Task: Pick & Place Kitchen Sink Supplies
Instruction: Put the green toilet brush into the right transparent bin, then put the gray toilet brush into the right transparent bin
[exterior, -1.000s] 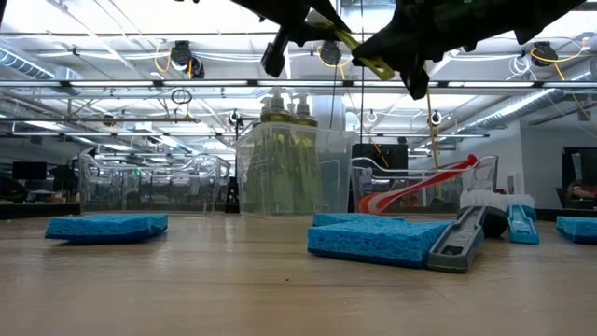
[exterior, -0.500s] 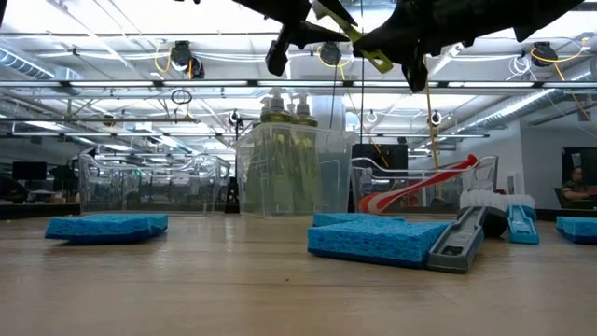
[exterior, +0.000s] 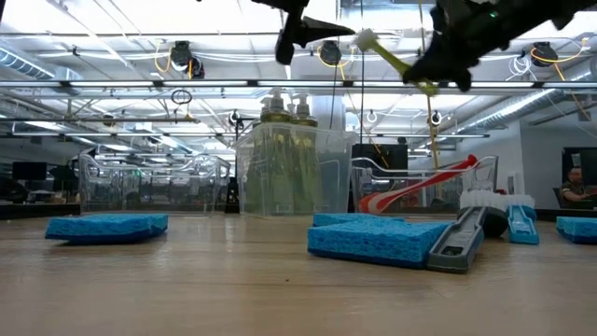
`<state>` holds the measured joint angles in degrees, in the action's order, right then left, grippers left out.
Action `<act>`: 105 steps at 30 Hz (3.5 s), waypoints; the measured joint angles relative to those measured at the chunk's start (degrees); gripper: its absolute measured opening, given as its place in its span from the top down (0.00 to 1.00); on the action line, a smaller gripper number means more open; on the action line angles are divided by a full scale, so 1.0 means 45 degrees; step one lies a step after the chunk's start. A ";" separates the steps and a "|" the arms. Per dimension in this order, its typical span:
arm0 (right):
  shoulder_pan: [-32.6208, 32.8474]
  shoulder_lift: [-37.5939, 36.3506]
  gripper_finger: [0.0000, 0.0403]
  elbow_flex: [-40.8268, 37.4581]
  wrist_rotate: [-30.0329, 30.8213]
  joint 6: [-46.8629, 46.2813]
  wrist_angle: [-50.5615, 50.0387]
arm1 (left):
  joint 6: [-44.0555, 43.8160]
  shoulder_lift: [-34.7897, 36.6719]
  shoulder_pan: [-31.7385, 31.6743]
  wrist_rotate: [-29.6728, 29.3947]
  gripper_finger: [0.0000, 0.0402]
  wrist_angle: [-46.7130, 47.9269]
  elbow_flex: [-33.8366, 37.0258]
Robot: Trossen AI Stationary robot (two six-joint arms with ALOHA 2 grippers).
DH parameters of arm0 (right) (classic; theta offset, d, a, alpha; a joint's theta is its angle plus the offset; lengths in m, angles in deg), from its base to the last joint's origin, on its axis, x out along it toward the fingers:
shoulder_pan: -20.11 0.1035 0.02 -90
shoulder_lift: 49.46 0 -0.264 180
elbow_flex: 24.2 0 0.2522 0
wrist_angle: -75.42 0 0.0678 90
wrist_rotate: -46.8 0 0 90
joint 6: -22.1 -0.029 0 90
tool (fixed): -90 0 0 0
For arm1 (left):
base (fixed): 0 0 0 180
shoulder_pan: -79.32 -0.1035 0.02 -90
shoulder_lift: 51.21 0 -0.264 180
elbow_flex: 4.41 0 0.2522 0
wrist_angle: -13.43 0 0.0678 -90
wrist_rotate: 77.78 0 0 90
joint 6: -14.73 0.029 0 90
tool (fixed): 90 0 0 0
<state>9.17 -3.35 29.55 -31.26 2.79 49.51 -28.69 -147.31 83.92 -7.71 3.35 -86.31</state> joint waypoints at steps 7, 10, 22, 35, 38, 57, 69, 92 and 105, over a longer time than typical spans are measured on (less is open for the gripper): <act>-0.2286 -0.0017 0.98 0.2763 -0.1040 0.2339 -0.6733 | 0.0387 0.0000 0.0000 0.1293 0.23 0.0104 0.0000; -0.3051 0.0776 0.98 0.3860 -0.1378 0.4083 -0.8600 | 0.0591 -0.0005 -0.0005 0.1767 0.20 0.0129 0.0000; -0.4258 0.4902 0.98 0.4977 0.0116 0.9335 -1.0276 | 0.0721 -0.0015 0.0032 0.2227 0.17 0.0945 0.0000; -0.5298 0.7678 0.98 0.4977 0.0306 1.1607 -0.9352 | 0.1061 -0.0015 0.0063 0.2227 0.22 0.1292 0.0000; -0.5588 0.8144 0.98 0.4982 0.0272 1.2091 -0.9158 | 0.1056 -0.0015 0.0068 0.2227 0.21 0.1297 0.0000; -0.6892 0.9310 0.96 0.4982 -0.1384 1.3120 -0.8473 | 0.1066 -0.0015 0.0073 0.2227 0.22 0.1297 0.0005; -0.7247 0.9306 0.96 0.4340 -0.2010 1.3071 -0.7989 | 0.1167 -0.0015 0.0151 0.2227 0.18 0.1292 0.0005; -0.7015 0.8769 0.68 0.4040 0.0000 1.2648 -0.7415 | 0.1251 -0.0015 0.0189 0.2232 0.21 0.1295 0.0010; -0.4778 0.3643 0.66 0.4045 0.0262 0.9758 -0.7348 | 0.1600 -0.0015 0.0186 0.2227 0.21 0.1292 0.0010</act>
<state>-12.33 13.04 47.75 -30.08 46.70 16.44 -21.50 -147.37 84.76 2.31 9.17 -86.26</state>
